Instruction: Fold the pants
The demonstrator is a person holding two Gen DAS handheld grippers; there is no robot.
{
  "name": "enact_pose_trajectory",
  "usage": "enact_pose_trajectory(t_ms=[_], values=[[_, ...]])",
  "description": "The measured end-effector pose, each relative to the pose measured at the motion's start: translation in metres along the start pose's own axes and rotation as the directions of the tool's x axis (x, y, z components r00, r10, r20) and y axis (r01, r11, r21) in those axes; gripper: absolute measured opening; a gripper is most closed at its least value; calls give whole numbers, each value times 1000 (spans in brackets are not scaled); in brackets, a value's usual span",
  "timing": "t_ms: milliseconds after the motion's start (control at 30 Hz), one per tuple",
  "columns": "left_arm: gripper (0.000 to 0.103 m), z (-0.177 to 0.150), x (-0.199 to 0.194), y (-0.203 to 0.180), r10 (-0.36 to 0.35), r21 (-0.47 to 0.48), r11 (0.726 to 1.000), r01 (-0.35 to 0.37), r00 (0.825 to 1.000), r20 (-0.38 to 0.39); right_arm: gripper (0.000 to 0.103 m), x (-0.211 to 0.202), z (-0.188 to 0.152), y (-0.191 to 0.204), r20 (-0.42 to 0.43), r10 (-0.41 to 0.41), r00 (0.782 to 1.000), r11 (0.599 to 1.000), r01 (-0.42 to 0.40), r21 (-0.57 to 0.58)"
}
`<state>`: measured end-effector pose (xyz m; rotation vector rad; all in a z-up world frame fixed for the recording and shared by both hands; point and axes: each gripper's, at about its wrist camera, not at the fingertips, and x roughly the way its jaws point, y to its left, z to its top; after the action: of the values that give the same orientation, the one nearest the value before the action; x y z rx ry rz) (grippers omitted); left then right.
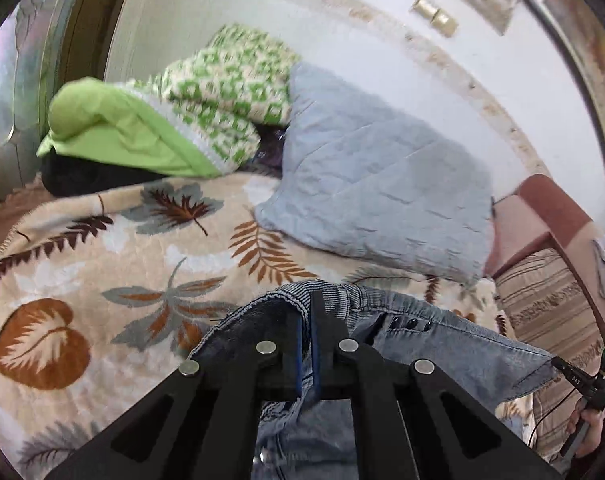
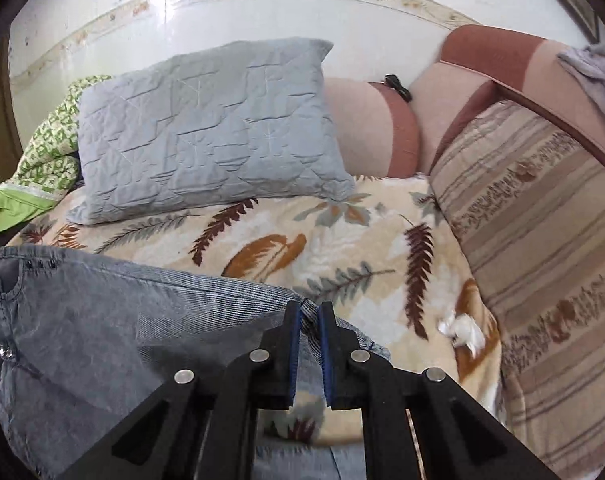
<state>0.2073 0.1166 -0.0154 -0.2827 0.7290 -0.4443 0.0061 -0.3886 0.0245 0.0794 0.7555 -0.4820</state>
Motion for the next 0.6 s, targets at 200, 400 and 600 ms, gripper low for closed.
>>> enact_pose_trajectory(t_ms=[200, 400, 600], values=[[3, -44, -69, 2, -24, -8, 1000, 25, 999, 27, 1, -48, -37, -35, 17, 22, 1000, 998, -23, 59], [3, -94, -106, -4, -15, 16, 1000, 15, 1000, -28, 2, -40, -70, -62, -91, 215, 972, 963, -196, 182], [3, -112, -123, -19, 17, 55, 998, -14, 998, -63, 3, 23, -67, -75, -140, 329, 934, 891, -257, 375]])
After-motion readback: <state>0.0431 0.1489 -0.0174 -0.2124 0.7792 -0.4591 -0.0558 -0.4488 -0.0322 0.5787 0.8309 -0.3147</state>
